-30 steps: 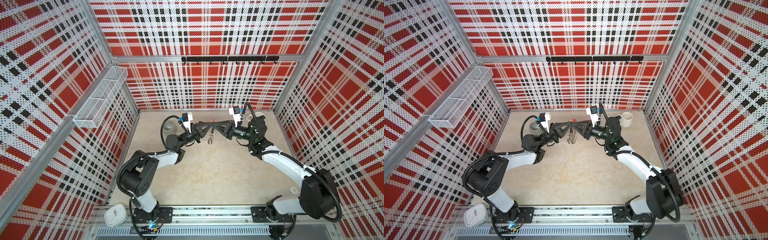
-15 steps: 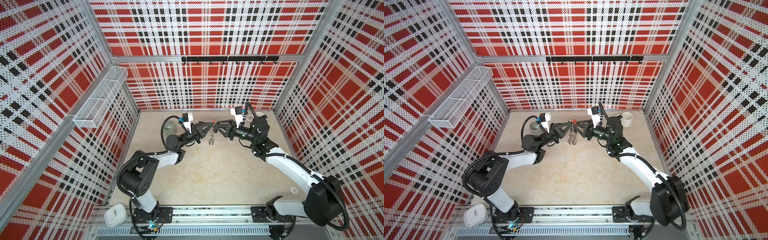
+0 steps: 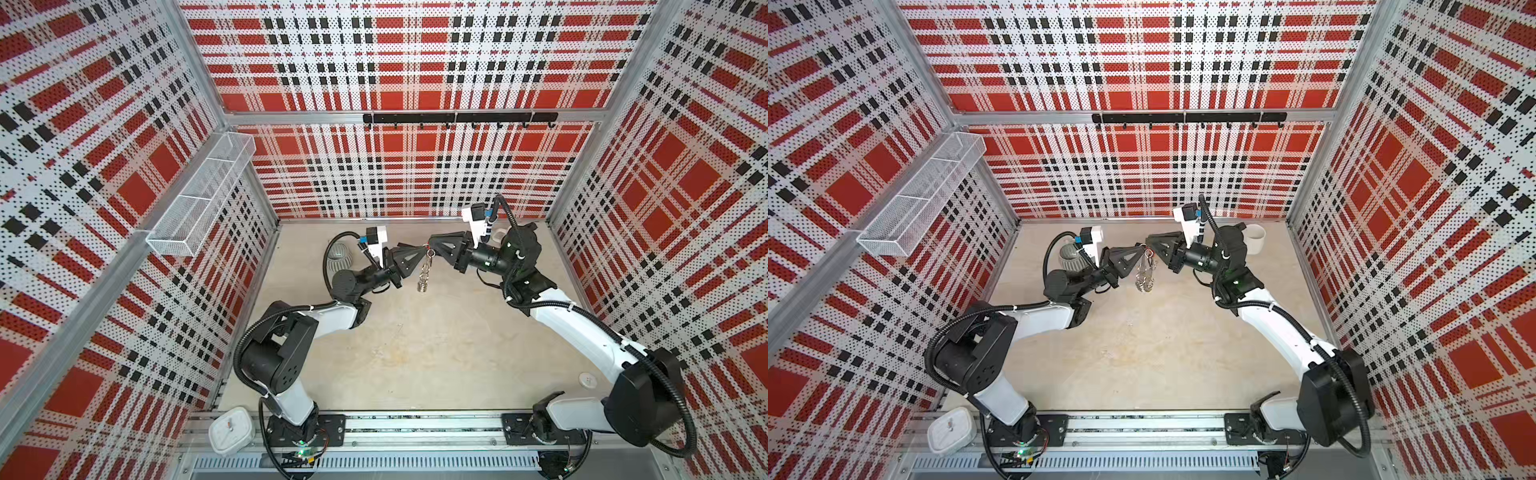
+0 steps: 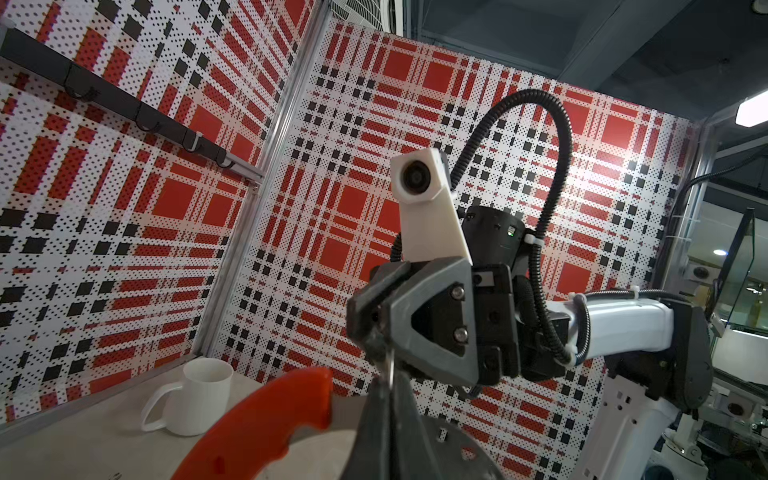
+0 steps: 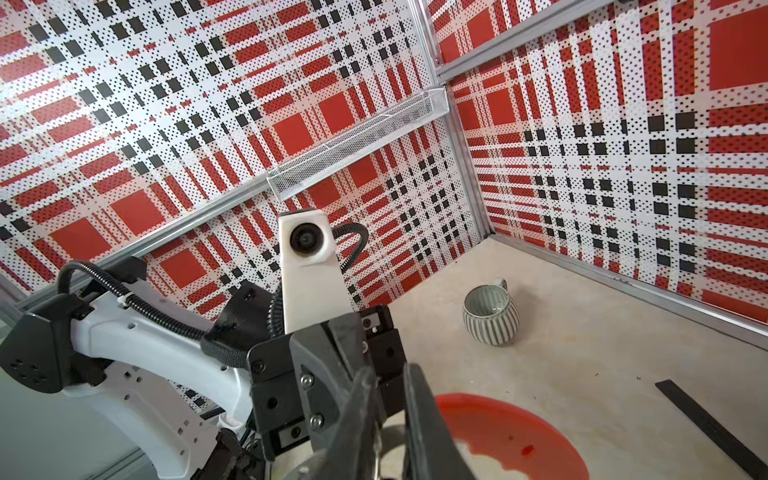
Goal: Put the keys on the keyring
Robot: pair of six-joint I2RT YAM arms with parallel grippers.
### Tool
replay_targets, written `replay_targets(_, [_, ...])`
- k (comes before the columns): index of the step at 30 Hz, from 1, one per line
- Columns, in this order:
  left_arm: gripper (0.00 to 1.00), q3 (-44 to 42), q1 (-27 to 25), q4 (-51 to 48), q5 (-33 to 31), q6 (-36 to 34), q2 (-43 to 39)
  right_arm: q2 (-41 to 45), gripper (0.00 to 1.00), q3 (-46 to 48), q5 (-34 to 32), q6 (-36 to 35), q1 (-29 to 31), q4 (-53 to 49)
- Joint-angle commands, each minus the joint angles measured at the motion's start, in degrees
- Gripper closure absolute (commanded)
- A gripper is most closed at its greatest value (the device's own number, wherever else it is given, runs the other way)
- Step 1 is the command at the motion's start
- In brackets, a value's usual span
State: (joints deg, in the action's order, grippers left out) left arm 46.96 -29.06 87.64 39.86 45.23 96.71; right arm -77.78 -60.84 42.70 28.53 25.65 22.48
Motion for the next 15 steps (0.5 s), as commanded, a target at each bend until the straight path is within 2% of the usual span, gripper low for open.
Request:
replay_targets(1, [1.0,0.9,-0.4,11.0,0.4,0.5,-0.8,0.5,0.82,0.8,1.0,-0.5,-0.3,1.3])
replay_targets(7, [1.0,1.4,-0.3,10.9,0.5,0.6,-0.6,1.5,0.75,1.9,0.5,-1.8,-0.3,0.0])
replay_targets(15, [1.0,1.6,-0.2,10.2,0.4,0.3,-0.7,1.8,0.74,2.2,1.3,-2.1,-0.2,-0.2])
